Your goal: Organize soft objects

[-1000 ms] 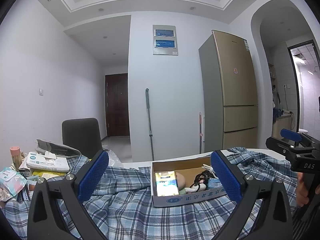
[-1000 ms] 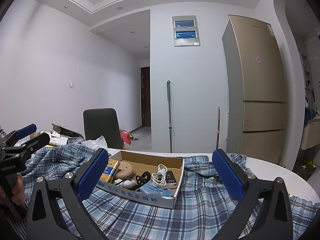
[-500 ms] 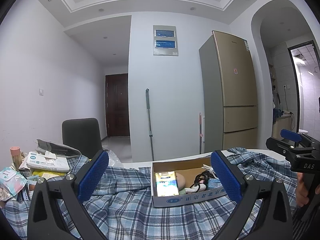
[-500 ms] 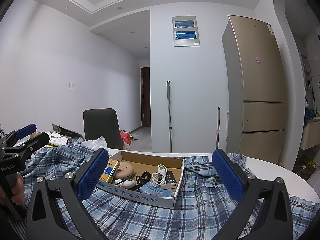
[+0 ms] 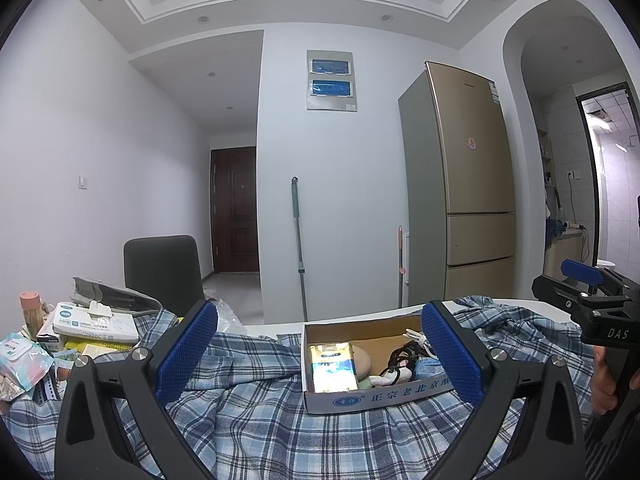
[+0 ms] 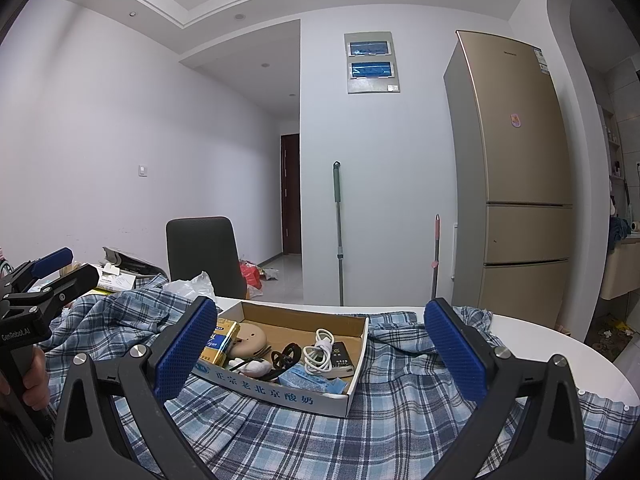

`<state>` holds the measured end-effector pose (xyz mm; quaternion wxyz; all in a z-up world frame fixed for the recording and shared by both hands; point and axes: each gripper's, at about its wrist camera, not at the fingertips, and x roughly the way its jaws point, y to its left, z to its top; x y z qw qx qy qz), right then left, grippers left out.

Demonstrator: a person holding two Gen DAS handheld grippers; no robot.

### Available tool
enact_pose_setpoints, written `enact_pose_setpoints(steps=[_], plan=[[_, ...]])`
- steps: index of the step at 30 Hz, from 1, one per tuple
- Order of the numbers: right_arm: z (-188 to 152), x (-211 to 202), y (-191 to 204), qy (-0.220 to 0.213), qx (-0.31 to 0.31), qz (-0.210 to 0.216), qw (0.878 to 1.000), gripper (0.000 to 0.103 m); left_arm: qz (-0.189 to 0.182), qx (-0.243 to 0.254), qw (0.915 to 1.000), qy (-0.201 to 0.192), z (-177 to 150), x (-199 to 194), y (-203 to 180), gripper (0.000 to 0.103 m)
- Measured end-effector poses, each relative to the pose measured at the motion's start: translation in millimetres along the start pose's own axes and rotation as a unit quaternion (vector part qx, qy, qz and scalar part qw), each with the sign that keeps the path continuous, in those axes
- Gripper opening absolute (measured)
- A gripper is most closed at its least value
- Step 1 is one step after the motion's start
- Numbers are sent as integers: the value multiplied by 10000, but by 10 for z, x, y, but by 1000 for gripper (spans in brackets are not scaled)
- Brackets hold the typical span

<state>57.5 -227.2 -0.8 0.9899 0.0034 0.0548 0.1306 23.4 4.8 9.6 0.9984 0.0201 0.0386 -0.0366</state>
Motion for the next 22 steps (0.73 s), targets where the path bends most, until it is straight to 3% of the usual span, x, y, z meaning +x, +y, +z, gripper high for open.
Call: enact_pose_setpoints(steps=[22], plan=[[21,-28,-7,-1,15,-34,10000,103,1,-15,10000,-21,13,-9,-6,103]])
